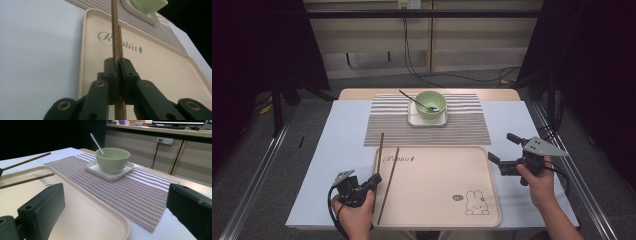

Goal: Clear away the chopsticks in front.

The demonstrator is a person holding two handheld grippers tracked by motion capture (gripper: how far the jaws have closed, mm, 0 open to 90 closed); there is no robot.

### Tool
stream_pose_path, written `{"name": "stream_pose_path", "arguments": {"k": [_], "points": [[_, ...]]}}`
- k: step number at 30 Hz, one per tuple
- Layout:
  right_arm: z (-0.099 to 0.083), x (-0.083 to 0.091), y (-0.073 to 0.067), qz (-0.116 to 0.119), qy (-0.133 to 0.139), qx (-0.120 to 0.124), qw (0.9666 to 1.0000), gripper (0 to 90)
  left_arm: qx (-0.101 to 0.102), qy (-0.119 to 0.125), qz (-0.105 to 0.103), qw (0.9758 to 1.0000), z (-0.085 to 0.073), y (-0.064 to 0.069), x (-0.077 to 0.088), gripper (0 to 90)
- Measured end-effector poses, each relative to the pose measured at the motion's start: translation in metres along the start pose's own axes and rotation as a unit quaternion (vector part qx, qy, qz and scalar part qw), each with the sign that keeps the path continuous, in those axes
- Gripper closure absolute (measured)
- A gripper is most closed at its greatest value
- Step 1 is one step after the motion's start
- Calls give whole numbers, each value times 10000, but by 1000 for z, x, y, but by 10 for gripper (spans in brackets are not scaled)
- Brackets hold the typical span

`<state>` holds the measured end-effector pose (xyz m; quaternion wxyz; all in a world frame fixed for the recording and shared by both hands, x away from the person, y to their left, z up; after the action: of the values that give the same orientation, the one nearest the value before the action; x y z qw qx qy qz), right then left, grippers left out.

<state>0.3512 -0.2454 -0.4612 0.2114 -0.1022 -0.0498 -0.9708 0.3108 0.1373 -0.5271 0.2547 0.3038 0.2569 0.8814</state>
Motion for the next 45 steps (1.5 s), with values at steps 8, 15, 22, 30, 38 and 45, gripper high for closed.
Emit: {"name": "stream_pose_path", "arguments": {"k": [8, 15, 22, 30, 38, 45], "points": [[1, 0, 0, -11, 5, -35, 10000, 17, 98, -28, -29, 9999, -5, 1, 7, 850], [2, 0, 0, -8, 58, 9, 10000, 17, 78, -52, 72, 9999, -11, -2, 10, 849], [1, -1, -1, 9, 33, 30, 10000, 17, 78, -167, 158, 9997, -17, -6, 9, 848], [1, -1, -1, -8, 26, 27, 10000, 17, 99, -245, 144, 9995, -20, -4, 6, 847], [1, -1, -1, -11, 20, 35, 10000, 17, 97, -314, 174, 9993, -22, -5, 4, 846], [1, -1, -2, 13, 13, 34, 10000, 17, 151, -318, 186, 9992, -24, -4, 5, 842]]}}
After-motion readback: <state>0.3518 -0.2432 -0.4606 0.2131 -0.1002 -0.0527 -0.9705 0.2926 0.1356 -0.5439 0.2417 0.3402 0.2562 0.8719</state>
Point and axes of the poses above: each handheld gripper's, and its own axes: x roughly backward along the jaws, z roughly out of its top, y roughly to its right, the point moved 10 cm from there along -x, roughly forward along the jaws, and after that the axes turned 11 degrees about -z, right-handed, at the moved point
